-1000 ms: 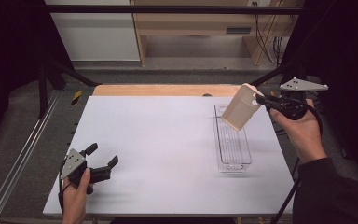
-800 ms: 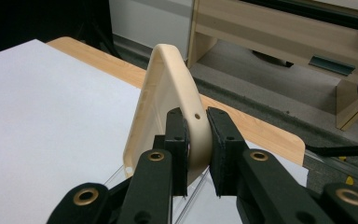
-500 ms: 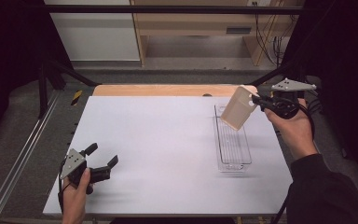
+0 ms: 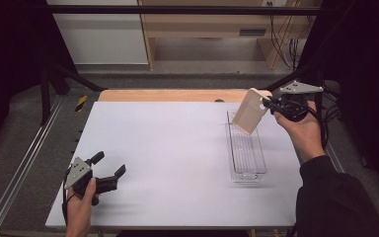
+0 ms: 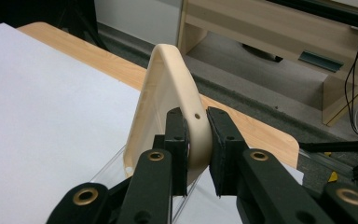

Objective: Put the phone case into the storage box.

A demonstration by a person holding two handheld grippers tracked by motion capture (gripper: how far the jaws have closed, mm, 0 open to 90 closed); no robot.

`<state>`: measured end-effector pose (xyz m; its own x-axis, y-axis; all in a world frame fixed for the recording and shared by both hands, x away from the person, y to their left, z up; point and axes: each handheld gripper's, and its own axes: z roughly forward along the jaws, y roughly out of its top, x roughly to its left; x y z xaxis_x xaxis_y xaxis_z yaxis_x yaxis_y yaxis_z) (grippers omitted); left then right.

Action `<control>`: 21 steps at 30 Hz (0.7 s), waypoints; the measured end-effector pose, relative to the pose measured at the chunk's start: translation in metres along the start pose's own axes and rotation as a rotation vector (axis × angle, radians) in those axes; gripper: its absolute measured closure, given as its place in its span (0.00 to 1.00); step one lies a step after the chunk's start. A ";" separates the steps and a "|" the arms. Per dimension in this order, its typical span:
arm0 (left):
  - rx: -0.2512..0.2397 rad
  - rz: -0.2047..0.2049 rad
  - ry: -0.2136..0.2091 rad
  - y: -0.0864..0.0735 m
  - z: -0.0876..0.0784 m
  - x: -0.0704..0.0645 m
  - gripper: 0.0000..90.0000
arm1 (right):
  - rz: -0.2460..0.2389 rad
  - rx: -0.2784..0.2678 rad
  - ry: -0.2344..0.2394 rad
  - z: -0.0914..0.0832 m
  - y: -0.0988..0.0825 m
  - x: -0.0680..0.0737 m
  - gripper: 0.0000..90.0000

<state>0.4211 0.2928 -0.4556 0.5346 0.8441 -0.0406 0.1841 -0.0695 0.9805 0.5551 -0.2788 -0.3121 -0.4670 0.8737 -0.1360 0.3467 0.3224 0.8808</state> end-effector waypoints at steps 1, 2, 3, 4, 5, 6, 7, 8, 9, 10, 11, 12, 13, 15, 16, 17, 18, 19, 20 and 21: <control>-0.003 -0.004 0.000 0.000 0.000 0.000 0.04 | -0.003 0.004 -0.001 0.002 0.000 0.000 0.88; -0.002 -0.002 -0.001 0.000 0.000 0.000 0.04 | -0.008 0.008 -0.001 0.005 -0.001 0.000 0.88; -0.002 -0.004 0.000 0.000 0.001 0.000 0.04 | -0.009 0.009 -0.002 0.007 -0.001 0.000 0.88; -0.002 -0.003 -0.001 0.000 0.001 0.000 0.04 | -0.019 0.015 -0.003 0.009 -0.001 0.000 0.88; -0.001 -0.005 -0.001 0.000 0.001 0.000 0.04 | -0.024 0.019 -0.005 0.011 -0.002 -0.001 0.88; -0.001 -0.005 -0.001 0.000 0.001 0.000 0.04 | -0.021 0.027 -0.007 0.014 -0.002 -0.001 0.88; -0.001 -0.005 -0.001 0.000 0.001 0.000 0.04 | -0.024 0.030 -0.009 0.016 -0.002 -0.001 0.88; -0.001 -0.005 -0.001 0.000 0.001 0.000 0.04 | -0.029 0.033 -0.010 0.018 -0.003 -0.001 0.88; 0.000 -0.004 -0.001 0.000 0.001 0.000 0.04 | -0.030 0.035 -0.011 0.020 -0.003 -0.001 0.88; 0.000 -0.004 -0.001 0.000 0.001 0.000 0.04 | -0.025 0.039 -0.012 0.022 -0.004 -0.001 0.88; 0.000 -0.004 -0.001 0.000 0.001 0.000 0.04 | -0.029 0.039 -0.010 0.024 -0.004 -0.001 0.88; 0.000 -0.004 -0.001 0.000 0.001 0.000 0.04 | -0.028 0.042 -0.010 0.026 -0.005 -0.002 0.88; 0.000 -0.003 -0.001 0.000 0.001 0.000 0.04 | -0.033 0.043 -0.009 0.028 -0.005 -0.002 0.88; 0.000 -0.003 -0.001 0.000 0.001 0.000 0.04 | -0.034 0.044 -0.009 0.030 -0.005 -0.002 0.88; 0.000 -0.003 -0.001 0.000 0.001 0.000 0.04 | -0.031 0.043 -0.009 0.031 -0.005 -0.002 0.88; 0.000 -0.003 -0.001 0.000 0.001 0.000 0.04 | -0.032 0.042 -0.008 0.032 -0.005 -0.002 0.88; 0.001 -0.003 -0.001 0.000 0.001 0.000 0.04 | -0.031 0.042 -0.006 0.033 -0.006 -0.002 0.88; 0.001 -0.002 -0.001 0.000 0.001 0.000 0.04 | -0.032 0.040 -0.005 0.033 -0.006 -0.002 0.88; 0.000 -0.001 -0.001 0.000 0.001 0.000 0.04 | -0.032 0.045 -0.005 0.034 -0.006 -0.002 0.88; 0.000 0.001 -0.001 0.000 0.001 0.000 0.04 | -0.041 0.048 -0.002 0.035 -0.006 -0.002 0.88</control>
<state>0.4215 0.2922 -0.4557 0.5359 0.8433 -0.0396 0.1831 -0.0703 0.9806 0.5825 -0.2698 -0.3333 -0.4798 0.8601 -0.1731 0.3656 0.3754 0.8517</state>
